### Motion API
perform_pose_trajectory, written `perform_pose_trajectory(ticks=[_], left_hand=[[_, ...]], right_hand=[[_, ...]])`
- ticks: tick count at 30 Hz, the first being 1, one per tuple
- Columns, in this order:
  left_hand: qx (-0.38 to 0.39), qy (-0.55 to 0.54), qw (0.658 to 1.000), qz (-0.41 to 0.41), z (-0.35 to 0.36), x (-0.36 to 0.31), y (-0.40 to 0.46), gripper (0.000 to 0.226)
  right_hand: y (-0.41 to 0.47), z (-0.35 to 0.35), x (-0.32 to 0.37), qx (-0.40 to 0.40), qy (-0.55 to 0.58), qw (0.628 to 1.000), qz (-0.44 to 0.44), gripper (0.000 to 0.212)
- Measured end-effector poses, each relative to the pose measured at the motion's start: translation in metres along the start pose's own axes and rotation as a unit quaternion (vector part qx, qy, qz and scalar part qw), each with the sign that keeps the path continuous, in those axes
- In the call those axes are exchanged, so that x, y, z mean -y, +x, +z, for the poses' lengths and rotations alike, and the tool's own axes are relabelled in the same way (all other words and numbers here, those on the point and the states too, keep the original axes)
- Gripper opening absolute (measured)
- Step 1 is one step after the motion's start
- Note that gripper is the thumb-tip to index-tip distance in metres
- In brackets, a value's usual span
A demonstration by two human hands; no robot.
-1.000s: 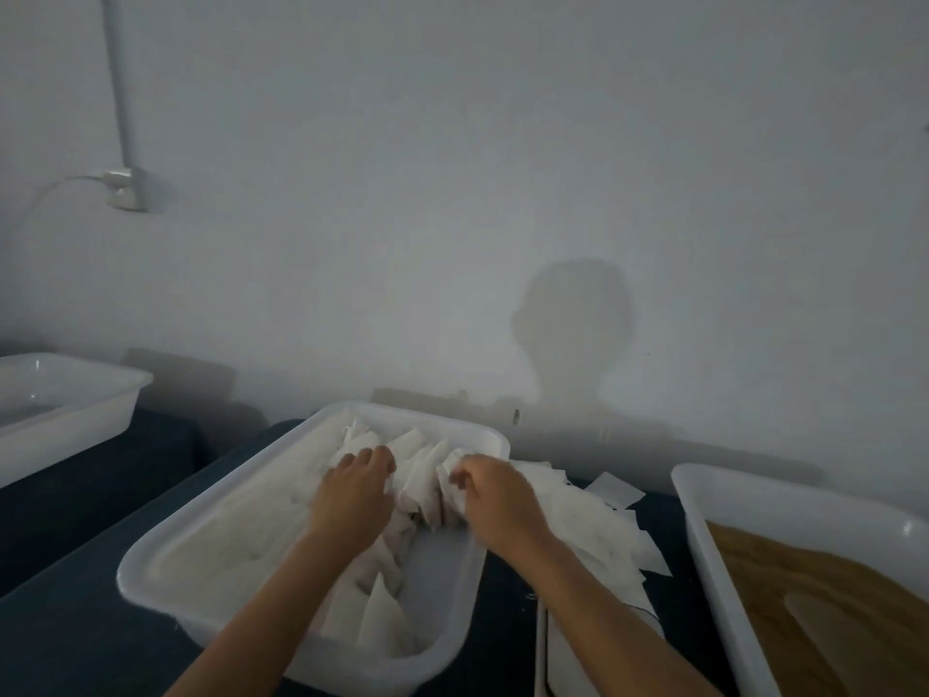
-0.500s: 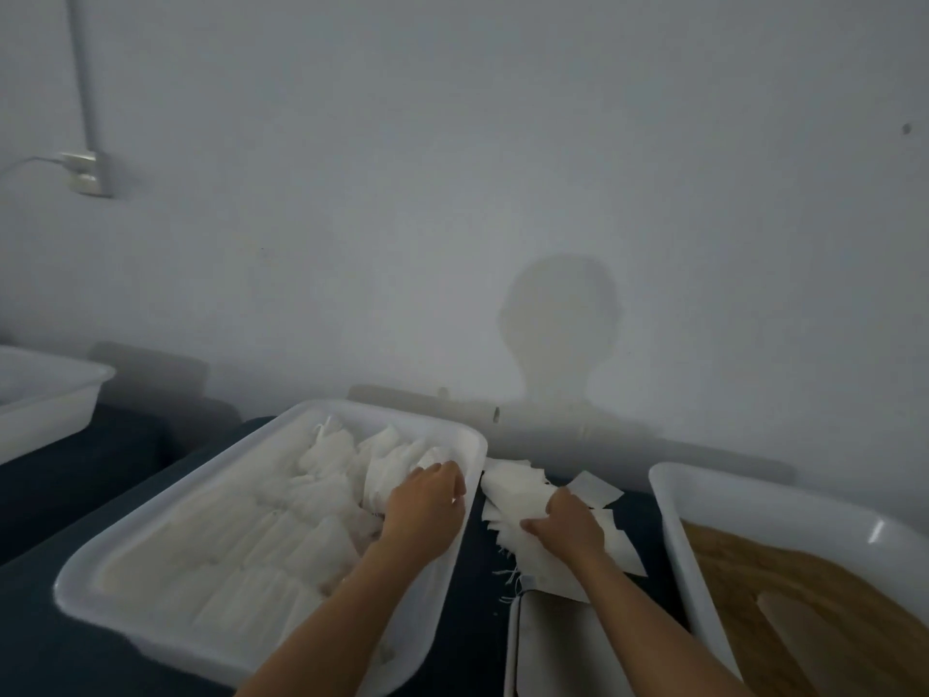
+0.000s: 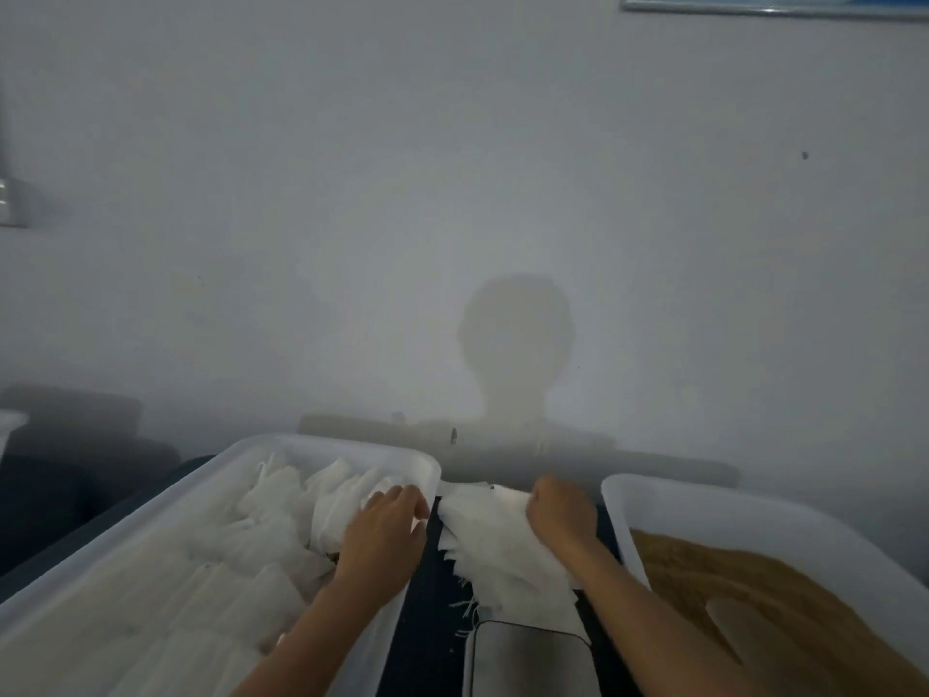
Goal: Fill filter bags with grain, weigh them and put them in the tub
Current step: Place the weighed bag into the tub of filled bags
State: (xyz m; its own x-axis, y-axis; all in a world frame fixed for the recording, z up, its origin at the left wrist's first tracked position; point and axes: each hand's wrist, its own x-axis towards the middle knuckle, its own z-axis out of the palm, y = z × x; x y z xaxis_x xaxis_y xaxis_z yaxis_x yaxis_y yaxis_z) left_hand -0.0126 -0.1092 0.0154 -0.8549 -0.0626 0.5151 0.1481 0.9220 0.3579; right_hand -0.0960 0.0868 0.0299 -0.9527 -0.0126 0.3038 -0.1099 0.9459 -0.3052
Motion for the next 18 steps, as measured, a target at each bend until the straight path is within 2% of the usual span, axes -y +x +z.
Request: perform_pose_trajectory(ticks=[3, 8, 11, 13, 16, 18], left_hand=[[-0.001, -0.04, 0.999, 0.03, -0.002, -0.028, 0.007, 0.012], [0.033, -0.216, 0.975, 0.031, 0.008, -0.11, 0.019, 0.003], [0.045, -0.329, 0.943, 0.04, 0.021, -0.165, 0.019, 0.014], [0.056, -0.364, 0.928, 0.062, 0.033, -0.198, 0.015, 0.023], [0.162, -0.393, 0.903, 0.06, 0.054, -0.237, 0.004, 0.035], [0.218, -0.384, 0.896, 0.054, 0.071, -0.255, -0.002, 0.024]], right_hand=[[0.003, -0.051, -0.019, -0.013, 0.054, 0.998, -0.018, 0.034], [-0.016, -0.131, -0.072, -0.024, 0.178, 0.982, -0.057, 0.017], [-0.036, -0.155, -0.108, -0.041, 0.201, 0.976, -0.071, 0.017], [-0.05, -0.159, -0.134, -0.036, 0.201, 0.976, -0.077, 0.019], [-0.07, -0.152, -0.169, -0.007, 0.192, 0.978, -0.078, 0.031], [-0.079, -0.14, -0.19, 0.018, 0.189, 0.979, -0.072, 0.03]])
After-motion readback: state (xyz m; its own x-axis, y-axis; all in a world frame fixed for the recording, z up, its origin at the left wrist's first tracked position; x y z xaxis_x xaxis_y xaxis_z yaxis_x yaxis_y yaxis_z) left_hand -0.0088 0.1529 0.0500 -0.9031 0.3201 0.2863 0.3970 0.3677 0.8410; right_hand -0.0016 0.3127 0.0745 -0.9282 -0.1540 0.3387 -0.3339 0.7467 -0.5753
